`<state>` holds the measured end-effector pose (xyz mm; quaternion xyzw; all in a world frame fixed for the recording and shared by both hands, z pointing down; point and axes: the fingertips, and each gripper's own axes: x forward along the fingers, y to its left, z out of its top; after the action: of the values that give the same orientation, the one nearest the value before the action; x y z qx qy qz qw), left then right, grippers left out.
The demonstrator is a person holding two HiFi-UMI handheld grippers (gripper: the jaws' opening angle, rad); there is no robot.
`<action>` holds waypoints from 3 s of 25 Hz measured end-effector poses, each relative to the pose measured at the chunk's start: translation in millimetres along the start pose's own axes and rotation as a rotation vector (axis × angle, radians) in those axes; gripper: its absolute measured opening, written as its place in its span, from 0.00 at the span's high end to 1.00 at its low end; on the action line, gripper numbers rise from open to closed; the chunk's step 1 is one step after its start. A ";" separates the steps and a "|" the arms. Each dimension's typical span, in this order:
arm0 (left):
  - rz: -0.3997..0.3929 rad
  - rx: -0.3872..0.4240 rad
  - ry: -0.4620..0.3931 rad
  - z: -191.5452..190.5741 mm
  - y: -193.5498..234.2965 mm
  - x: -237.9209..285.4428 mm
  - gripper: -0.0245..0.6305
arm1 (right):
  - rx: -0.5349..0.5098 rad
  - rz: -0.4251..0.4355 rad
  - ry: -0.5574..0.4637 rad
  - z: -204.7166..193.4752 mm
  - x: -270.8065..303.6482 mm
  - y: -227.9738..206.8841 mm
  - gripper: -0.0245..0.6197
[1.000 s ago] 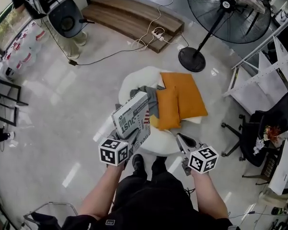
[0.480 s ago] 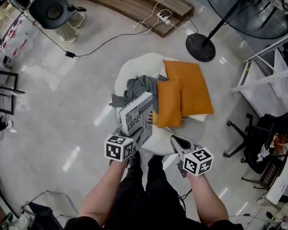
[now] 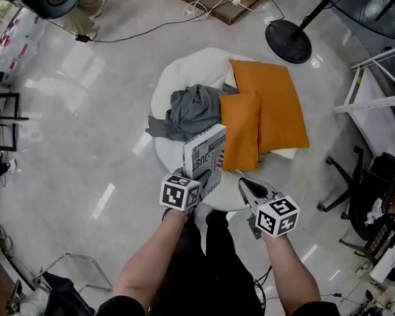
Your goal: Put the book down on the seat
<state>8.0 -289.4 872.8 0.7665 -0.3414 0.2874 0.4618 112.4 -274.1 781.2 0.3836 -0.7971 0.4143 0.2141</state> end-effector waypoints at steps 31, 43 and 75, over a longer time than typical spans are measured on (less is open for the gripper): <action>0.289 0.135 0.297 -30.4 131.5 110.3 0.53 | 0.062 -0.014 0.101 -67.0 21.8 -38.6 0.94; 0.098 0.256 0.209 5.6 63.1 -10.1 0.53 | 0.039 0.024 0.055 -10.1 15.2 44.7 0.94; 0.010 0.420 -0.370 78.3 -110.1 -331.5 0.95 | -0.087 -0.085 -0.222 51.7 -181.2 184.3 0.94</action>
<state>-94.8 -237.2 533.9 0.8833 -0.3565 0.2093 0.2212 77.1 -171.2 541.2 0.4510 -0.8162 0.3246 0.1583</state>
